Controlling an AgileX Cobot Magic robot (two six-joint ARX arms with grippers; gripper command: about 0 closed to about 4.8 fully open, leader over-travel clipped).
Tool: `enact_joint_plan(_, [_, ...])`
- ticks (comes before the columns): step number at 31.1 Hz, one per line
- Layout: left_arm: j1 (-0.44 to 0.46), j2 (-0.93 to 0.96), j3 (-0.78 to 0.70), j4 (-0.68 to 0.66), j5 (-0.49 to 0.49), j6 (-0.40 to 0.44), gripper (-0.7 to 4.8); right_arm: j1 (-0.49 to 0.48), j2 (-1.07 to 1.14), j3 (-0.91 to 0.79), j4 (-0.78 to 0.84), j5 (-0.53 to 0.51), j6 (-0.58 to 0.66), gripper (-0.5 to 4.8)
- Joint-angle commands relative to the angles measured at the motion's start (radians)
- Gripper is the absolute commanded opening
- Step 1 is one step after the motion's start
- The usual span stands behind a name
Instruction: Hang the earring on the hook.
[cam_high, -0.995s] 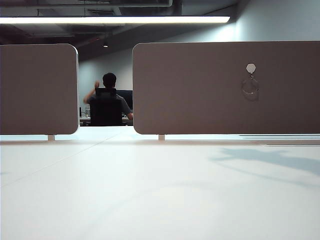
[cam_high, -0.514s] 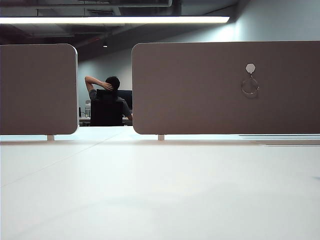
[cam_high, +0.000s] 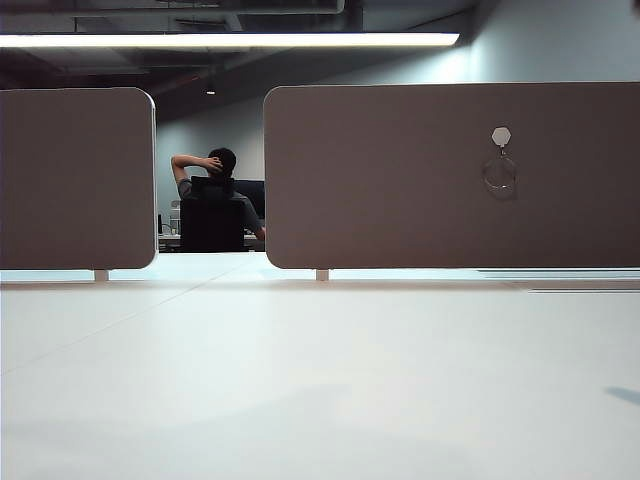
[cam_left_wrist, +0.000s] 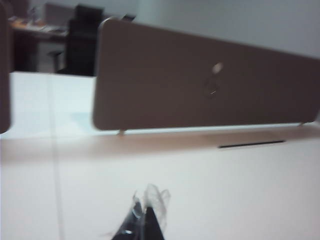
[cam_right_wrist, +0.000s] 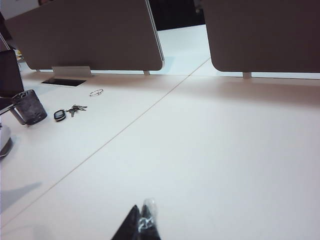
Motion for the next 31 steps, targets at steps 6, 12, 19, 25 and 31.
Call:
enact_joint_plan(6, [-0.001, 0.011, -0.216, 0.159, -0.046, -0.069, -0.06, 0.002, 0.0, -0.197, 0.17, 0.082, 0.003, -0.06])
enact_joint_plan(12, [0.0, 0.01, -0.335, 0.293, -0.105, -0.068, -0.06, 0.002, 0.0, -0.27, 0.2, 0.122, 0.009, -0.06])
enact_joint_plan(19, [0.0, 0.011, -0.401, 0.245, -0.152, -0.072, -0.06, -0.004, 0.001, -0.275, 0.168, 0.191, -0.106, -0.05])
enact_joint_plan(25, [0.001, 0.01, -0.401, 0.316, -0.29, -0.064, -0.06, -0.085, 0.003, -0.275, 0.224, 0.216, -0.106, -0.05])
enact_joint_plan(31, [0.008, 0.01, -0.401, 0.444, -0.351, -0.064, -0.06, -0.285, 0.003, -0.275, 0.363, 0.228, -0.063, -0.05])
